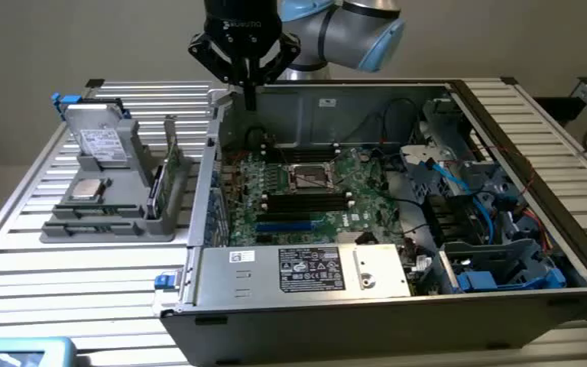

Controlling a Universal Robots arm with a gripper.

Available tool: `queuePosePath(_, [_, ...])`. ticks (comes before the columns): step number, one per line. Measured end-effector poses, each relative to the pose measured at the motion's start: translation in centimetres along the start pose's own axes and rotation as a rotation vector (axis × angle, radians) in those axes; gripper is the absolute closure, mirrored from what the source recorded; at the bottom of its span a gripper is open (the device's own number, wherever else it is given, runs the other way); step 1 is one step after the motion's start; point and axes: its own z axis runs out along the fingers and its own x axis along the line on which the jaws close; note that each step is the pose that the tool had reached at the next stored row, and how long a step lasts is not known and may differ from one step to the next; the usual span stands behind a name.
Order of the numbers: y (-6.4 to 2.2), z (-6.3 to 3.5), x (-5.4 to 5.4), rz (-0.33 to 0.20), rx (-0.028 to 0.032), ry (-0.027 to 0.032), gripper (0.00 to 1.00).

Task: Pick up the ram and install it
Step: 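Reach for the ram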

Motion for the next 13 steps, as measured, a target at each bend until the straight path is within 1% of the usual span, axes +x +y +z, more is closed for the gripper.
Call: queuePosePath(13, [-0.02,0.02,0.03,0.0,0.0,0.0,0.89])
